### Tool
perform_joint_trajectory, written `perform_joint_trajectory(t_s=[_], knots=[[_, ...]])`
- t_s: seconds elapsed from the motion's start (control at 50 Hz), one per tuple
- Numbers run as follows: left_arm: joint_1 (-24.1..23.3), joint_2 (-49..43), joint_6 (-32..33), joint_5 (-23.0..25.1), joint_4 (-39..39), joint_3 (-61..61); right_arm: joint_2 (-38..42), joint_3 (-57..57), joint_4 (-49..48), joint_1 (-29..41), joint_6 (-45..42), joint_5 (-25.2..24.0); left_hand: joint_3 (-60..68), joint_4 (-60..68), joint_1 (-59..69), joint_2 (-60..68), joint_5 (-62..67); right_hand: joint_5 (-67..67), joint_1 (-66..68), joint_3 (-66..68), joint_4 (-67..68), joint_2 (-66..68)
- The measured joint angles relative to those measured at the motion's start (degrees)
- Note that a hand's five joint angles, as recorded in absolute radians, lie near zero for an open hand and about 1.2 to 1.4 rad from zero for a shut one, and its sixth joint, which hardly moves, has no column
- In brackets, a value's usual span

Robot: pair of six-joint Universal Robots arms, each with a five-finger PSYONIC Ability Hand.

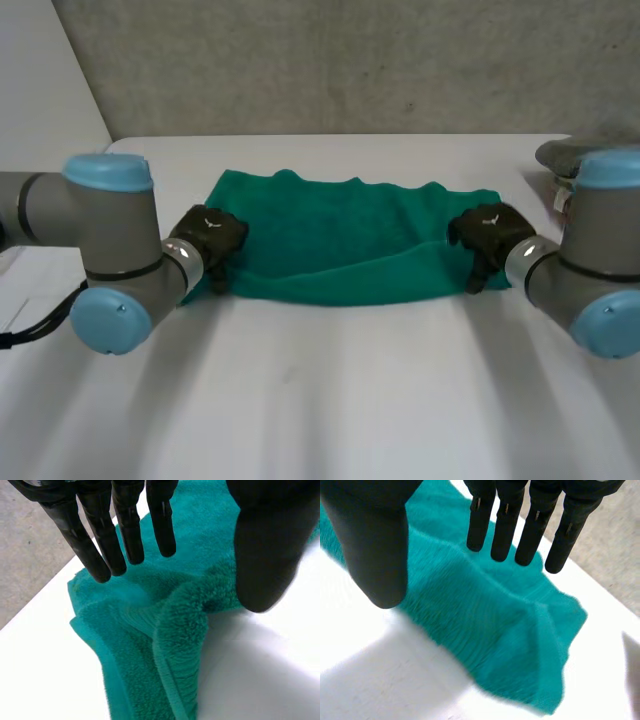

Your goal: Fold the laundry.

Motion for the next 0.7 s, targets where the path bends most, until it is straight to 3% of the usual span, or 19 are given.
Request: perform_joint_trajectory(t_s=[0.12, 0.22, 0.34, 0.5, 0.62, 0.7], knots=[[2.7, 3.1, -1.3, -0.6, -1.3, -1.2, -1.9, -4.7, 6.7, -0.3, -4.8, -1.4, -2.0, -2.1, -1.3, -2.4, -2.1, -4.3, -3.8, -3.7, -4.4, -4.0], [5.8, 5.8, -3.4, -0.3, -1.5, -4.1, 1.0, -11.3, 11.9, -1.1, -13.0, -4.7, -3.0, -3.1, -2.1, -3.1, -3.0, -6.7, -5.9, -5.5, -7.0, -5.5], [8.5, 8.9, -6.2, 2.1, -1.6, -8.5, 9.0, -22.6, 16.9, -2.5, -20.6, -8.5, -3.5, -3.5, -2.3, -3.5, -3.5, -6.6, -5.9, -5.5, -6.9, -5.5], [10.4, 12.1, -8.1, 5.7, -1.5, -12.8, 23.3, -41.5, 24.8, -4.0, -22.8, -11.6, -3.5, -3.5, -2.3, -3.7, -3.6, -1.6, -3.4, -4.1, -3.2, -4.7], [10.4, 12.9, -8.3, 6.0, -1.5, -13.5, 31.1, -51.3, 27.9, -5.1, -22.9, -11.4, -3.5, -3.5, -2.3, -3.7, -3.6, 3.3, 1.6, 1.8, 1.7, 1.9], [10.2, 13.0, -8.3, 5.9, -1.4, -13.2, 33.6, -54.3, 28.2, -5.6, -22.8, -11.1, -3.5, -3.8, -2.3, -3.8, -3.6, 14.7, 13.6, 13.8, 13.5, 13.9]])
